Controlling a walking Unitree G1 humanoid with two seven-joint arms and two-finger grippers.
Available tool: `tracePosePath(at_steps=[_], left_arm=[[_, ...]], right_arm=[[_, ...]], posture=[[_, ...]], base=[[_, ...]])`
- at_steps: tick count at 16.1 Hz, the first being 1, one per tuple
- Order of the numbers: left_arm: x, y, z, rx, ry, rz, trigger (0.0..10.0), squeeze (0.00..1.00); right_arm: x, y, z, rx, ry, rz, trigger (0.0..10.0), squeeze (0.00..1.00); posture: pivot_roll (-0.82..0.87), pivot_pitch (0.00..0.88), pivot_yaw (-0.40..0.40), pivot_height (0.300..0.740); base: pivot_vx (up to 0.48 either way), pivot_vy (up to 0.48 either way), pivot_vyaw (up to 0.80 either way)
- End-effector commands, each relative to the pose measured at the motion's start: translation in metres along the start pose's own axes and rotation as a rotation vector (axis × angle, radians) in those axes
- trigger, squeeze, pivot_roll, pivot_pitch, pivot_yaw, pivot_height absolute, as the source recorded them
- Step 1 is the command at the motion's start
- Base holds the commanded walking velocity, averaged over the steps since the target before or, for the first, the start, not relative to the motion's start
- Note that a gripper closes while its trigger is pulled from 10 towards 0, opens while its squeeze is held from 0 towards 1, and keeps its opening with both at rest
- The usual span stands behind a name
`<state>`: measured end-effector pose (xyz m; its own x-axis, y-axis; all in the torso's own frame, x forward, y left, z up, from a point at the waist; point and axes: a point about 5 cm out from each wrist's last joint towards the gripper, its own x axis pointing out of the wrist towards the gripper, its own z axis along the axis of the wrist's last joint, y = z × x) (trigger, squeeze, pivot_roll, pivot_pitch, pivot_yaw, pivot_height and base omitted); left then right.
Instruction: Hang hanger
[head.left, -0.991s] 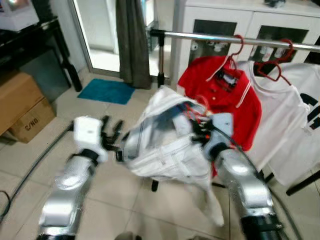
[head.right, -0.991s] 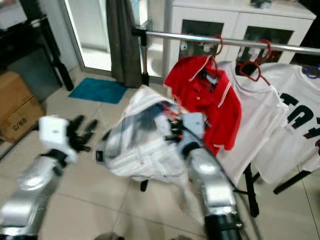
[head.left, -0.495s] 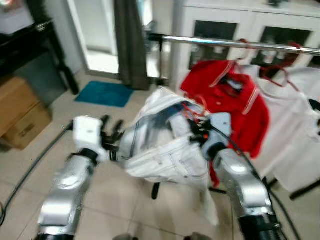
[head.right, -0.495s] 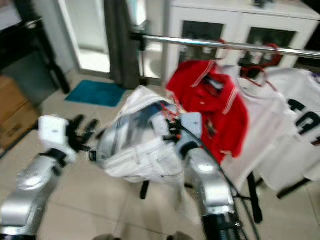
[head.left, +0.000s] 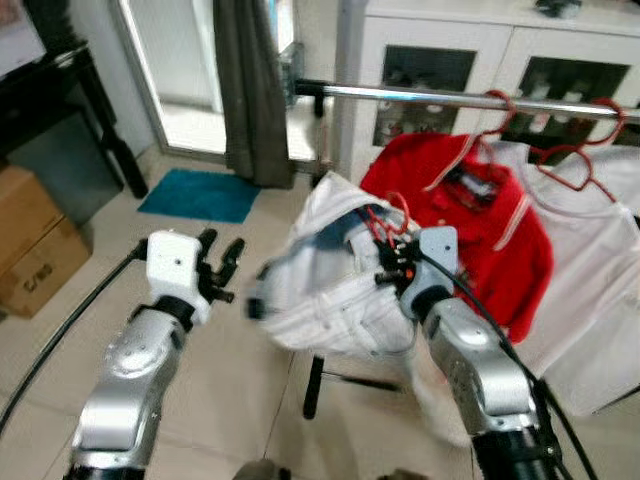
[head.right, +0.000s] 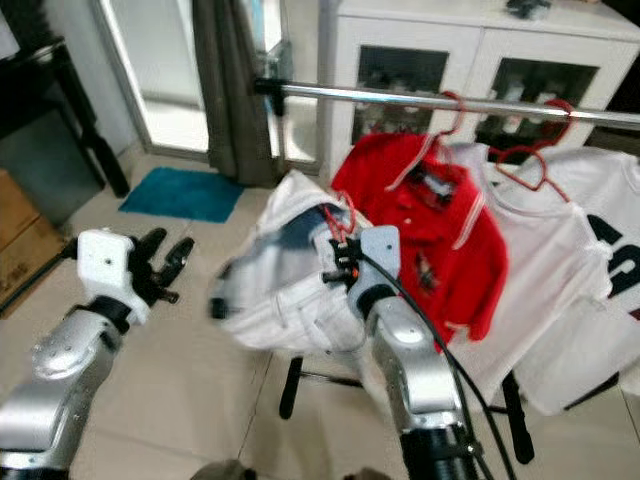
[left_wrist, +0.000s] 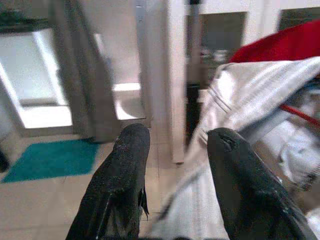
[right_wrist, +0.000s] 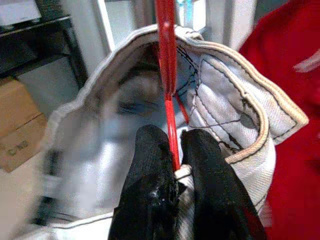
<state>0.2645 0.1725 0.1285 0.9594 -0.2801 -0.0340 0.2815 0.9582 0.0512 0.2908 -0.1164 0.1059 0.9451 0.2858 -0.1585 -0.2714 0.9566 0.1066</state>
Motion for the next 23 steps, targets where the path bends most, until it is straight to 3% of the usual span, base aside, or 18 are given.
tracePosePath(at_steps=[1,12,19,23], left_arm=[[-0.001,0.003,0.002,0.021,-0.004,0.000,10.0,0.00],[-0.001,0.001,0.001,0.041,0.007,-0.024,10.0,0.00],[-0.008,-0.008,-0.011,0.104,0.079,-0.148,10.0,0.00],[-0.010,-0.008,-0.011,0.112,0.081,-0.165,10.0,0.00]], right_arm=[[0.002,0.002,0.017,-0.009,-0.084,0.005,10.0,0.00],[0.002,-0.008,0.028,-0.030,-0.147,-0.093,10.0,0.00],[-0.005,-0.036,0.032,-0.056,-0.200,-0.287,10.0,0.00],[-0.010,-0.035,0.033,-0.026,-0.219,-0.260,10.0,0.00]], posture=[[0.04,0.000,0.012,0.705],[0.04,0.000,0.018,0.705],[0.04,0.000,0.011,0.705],[0.03,0.000,0.012,0.705]], base=[[0.360,0.000,0.00],[0.363,0.000,0.00],[0.363,0.000,0.00],[0.347,0.000,0.00]])
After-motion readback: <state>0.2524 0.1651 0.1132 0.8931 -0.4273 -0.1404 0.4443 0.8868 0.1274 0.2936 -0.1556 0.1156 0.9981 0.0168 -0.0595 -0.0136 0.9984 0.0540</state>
